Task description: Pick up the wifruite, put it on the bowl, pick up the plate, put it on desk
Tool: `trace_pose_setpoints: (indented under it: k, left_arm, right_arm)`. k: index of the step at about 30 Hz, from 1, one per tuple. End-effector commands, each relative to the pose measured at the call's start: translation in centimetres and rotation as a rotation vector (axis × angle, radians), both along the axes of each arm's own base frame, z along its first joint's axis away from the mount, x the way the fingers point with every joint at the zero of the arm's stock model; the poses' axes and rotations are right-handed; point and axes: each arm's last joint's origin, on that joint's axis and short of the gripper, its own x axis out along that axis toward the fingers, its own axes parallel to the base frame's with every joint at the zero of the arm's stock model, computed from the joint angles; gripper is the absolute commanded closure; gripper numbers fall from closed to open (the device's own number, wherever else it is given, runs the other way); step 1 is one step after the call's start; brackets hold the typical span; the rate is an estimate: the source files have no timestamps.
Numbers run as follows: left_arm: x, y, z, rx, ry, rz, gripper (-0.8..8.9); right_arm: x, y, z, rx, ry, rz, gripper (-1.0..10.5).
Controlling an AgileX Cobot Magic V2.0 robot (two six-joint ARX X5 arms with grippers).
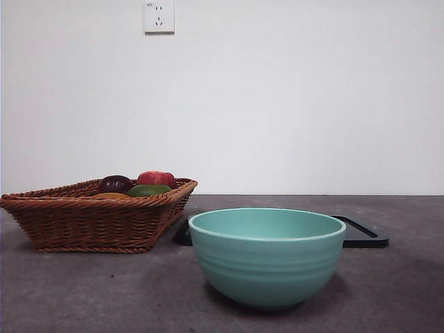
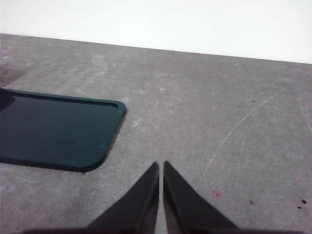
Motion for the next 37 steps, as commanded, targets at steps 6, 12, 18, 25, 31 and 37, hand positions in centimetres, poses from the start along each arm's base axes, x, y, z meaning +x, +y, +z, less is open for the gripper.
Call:
trace_pose_setpoints:
  k: [6,12,18,25,31,37]
  left_arm:
    - [0.08,0.03,-0.74,-0.003,0.024,0.005,8.06]
    - [0.08,0.03,-0.74,-0.003,0.024,0.005,8.06]
    - [0.08,0.03,-0.74,-0.003,0.024,0.005,8.06]
    - [0.08,0.03,-0.74,-0.003,0.024,0.005,8.06]
    - [0.08,0.03,-0.74,-0.003,0.024,0.005,8.06]
    - [0.08,0.03,-0.74,-0.003,0.024,0.005,8.06]
  right_arm:
    - [0.02,0.0,-0.09,0.0,-0.003,0.0,9.4]
    - [0.02,0.0,-0.09,0.0,-0.003,0.0,9.4]
    - [0.02,0.0,-0.1,0.0,-0.003,0.0,9.4]
    - [0.02,0.0,-0.1,0.0,-0.003,0.0,9.4]
    - [0.02,0.0,-0.1,0.0,-0.003,0.0,9.4]
    - [0.02,0.0,-0.1,0.0,-0.003,0.0,9.4]
